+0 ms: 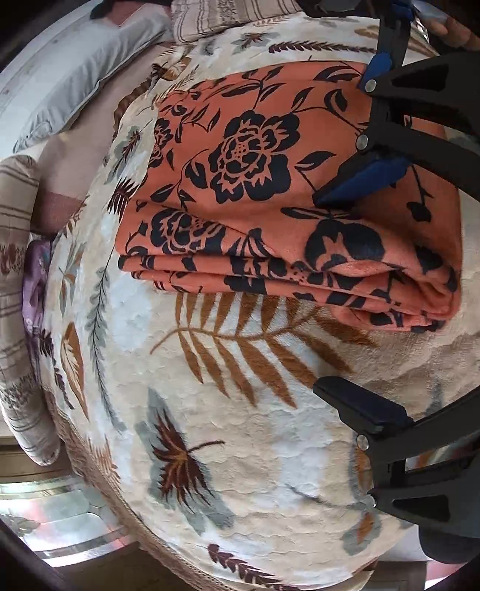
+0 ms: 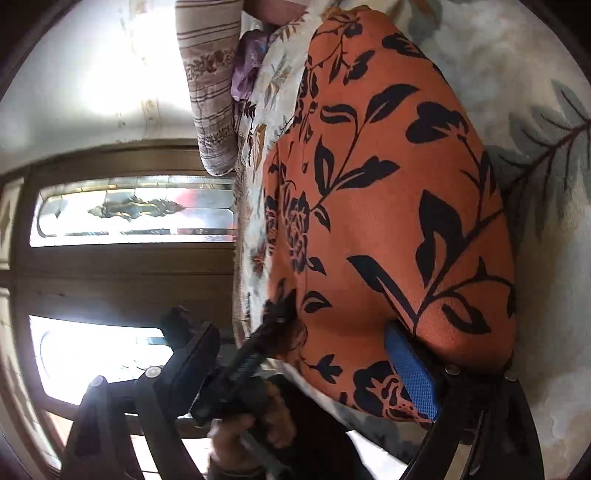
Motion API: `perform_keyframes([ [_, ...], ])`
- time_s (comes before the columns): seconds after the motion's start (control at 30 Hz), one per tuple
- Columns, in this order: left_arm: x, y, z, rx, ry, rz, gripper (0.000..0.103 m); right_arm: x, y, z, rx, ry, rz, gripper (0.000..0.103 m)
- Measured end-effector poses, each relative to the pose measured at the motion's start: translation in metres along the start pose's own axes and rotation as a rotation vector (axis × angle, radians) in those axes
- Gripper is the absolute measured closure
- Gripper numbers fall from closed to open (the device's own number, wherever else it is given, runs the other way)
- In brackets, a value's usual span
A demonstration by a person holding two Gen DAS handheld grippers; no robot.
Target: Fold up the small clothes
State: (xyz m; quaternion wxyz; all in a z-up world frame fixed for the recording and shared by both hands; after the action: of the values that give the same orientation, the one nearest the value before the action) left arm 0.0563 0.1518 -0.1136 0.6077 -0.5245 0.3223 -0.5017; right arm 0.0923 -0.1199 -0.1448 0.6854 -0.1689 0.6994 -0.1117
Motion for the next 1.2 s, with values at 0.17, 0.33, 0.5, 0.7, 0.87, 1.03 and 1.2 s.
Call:
perform_keyframes([
  [0.17,-0.005,-0.012,-0.008,0.030,0.020,0.045,0.011,-0.028,-0.017,-0.005,0.051,-0.018,0.057,0.010],
  [0.33,-0.011,0.002,-0.023,0.009,0.016,0.032,0.010,-0.004,0.006,0.008,0.004,0.055,-0.009,0.010],
  [0.5,-0.020,0.006,-0.033,0.031,0.007,-0.007,0.009,-0.051,-0.021,0.036,0.059,-0.031,-0.058,0.010],
  [0.7,-0.019,0.003,-0.037,0.042,0.021,-0.002,0.008,-0.009,0.016,0.095,0.044,0.166,-0.067,0.009],
  [0.87,-0.019,0.004,-0.038,0.052,0.024,-0.001,0.007,-0.053,0.011,0.082,0.040,0.073,-0.078,0.008],
  [1.03,-0.019,0.002,-0.037,0.045,0.022,-0.001,0.007,-0.040,0.043,0.063,-0.040,-0.013,-0.211,0.008],
  [1.2,-0.021,-0.029,-0.032,0.093,-0.008,-0.043,0.007,-0.063,-0.008,0.029,0.056,-0.046,-0.096,0.009],
])
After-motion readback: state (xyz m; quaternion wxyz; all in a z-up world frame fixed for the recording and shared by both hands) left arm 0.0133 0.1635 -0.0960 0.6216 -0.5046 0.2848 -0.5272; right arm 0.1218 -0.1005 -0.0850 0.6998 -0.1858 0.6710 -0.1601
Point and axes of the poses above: each gripper's, at about its wrist camera, not at the fingertips, and y roughly the way its jaws point, x to its right, z to its top, the point moved 1 cm from there along y, roughly the way its jaws point, and after that the axes turned 11 degrees about -x, right-handed, at the moved point
